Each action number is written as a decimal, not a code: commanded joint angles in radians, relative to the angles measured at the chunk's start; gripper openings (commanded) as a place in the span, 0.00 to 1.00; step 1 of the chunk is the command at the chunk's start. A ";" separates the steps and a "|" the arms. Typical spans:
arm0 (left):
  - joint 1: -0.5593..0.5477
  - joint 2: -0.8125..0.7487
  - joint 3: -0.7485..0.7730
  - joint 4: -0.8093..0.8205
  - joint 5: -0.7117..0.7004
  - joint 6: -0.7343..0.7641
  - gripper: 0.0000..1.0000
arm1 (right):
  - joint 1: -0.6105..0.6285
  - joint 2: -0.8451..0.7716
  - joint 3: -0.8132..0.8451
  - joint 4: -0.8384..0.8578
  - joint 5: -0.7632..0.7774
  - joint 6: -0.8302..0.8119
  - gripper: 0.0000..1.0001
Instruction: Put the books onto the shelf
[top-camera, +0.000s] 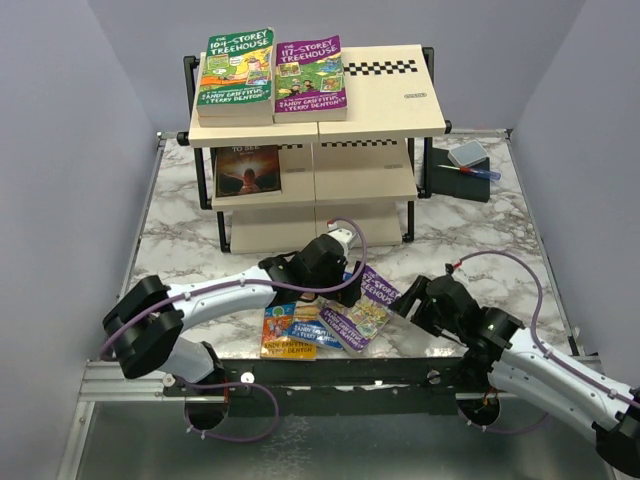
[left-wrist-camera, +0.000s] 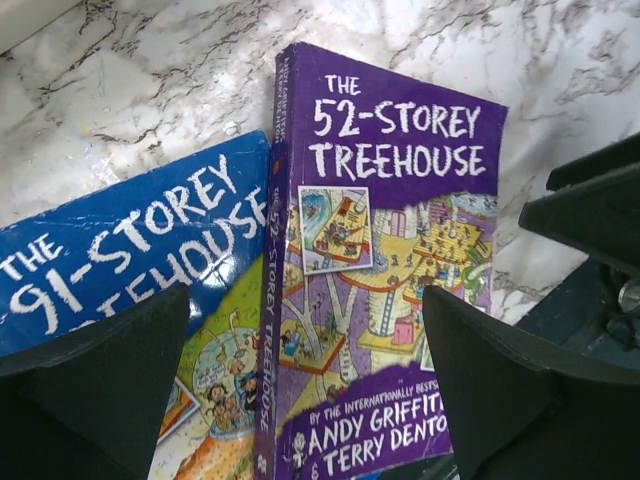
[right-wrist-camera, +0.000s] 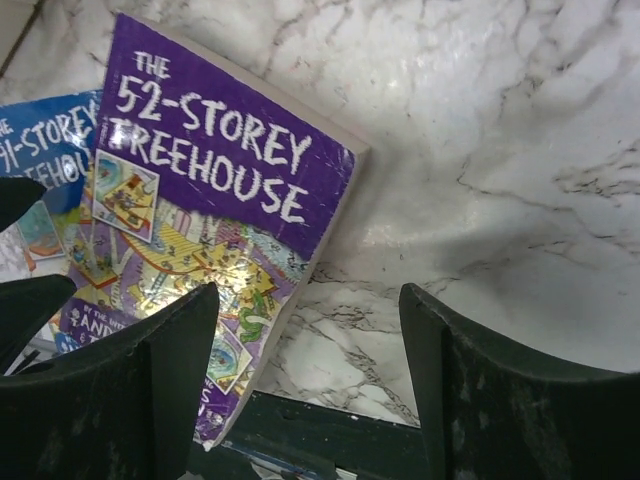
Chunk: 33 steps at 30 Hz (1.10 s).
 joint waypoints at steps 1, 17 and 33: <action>-0.002 0.074 0.044 0.020 -0.029 -0.005 0.99 | 0.004 -0.006 -0.092 0.159 -0.079 0.116 0.74; 0.001 0.137 0.001 0.020 0.141 -0.041 0.99 | 0.003 0.031 -0.323 0.439 -0.163 0.297 0.60; 0.001 0.215 -0.041 0.055 0.268 -0.067 0.99 | 0.004 -0.056 -0.314 0.269 -0.054 0.290 0.00</action>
